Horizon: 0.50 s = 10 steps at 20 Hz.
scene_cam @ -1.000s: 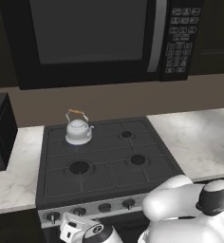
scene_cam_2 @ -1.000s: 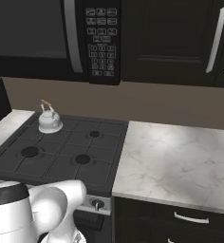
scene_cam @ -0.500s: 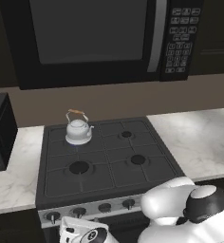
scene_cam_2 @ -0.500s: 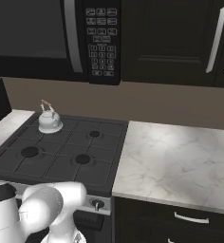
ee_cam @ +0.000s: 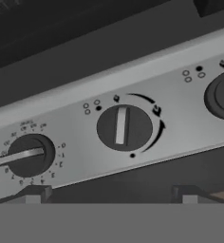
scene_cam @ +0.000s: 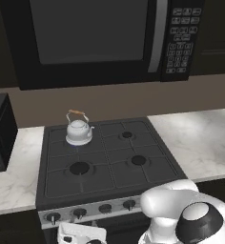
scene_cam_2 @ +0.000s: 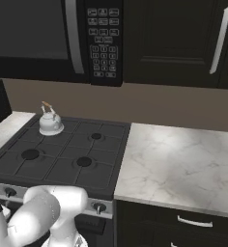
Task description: Lower the heat of the kettle.
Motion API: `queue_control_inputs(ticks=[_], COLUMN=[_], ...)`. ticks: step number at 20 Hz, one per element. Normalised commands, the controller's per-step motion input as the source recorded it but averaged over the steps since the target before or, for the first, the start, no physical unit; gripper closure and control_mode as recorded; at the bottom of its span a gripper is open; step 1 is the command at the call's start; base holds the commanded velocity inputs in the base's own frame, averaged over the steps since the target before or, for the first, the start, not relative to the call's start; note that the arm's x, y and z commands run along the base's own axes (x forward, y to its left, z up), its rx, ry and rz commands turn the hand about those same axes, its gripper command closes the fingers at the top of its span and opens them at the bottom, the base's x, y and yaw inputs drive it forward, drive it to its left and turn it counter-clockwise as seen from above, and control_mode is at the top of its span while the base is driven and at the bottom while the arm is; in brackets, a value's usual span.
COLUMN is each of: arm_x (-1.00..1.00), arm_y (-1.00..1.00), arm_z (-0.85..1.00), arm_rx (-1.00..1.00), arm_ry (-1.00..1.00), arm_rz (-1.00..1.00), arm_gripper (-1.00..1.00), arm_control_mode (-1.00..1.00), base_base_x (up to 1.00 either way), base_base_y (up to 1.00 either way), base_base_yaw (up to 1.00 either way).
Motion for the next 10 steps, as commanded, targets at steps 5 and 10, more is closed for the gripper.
queue_control_inputs(ticks=[5, 10], arm_x=[0.08, 0.10], arm_y=[0.01, 0.00], arm_z=[0.00, -0.01], arm_rx=[0.00, 0.00], arm_ry=[-0.10, -0.10], arm_rz=[0.00, 0.01], arm_gripper=[-1.00, -1.00], arm_control_mode=[-1.00, -1.00], base_base_x=[0.00, 0.00], base_base_y=[0.00, 0.00], base_base_yaw=[0.00, 0.00])
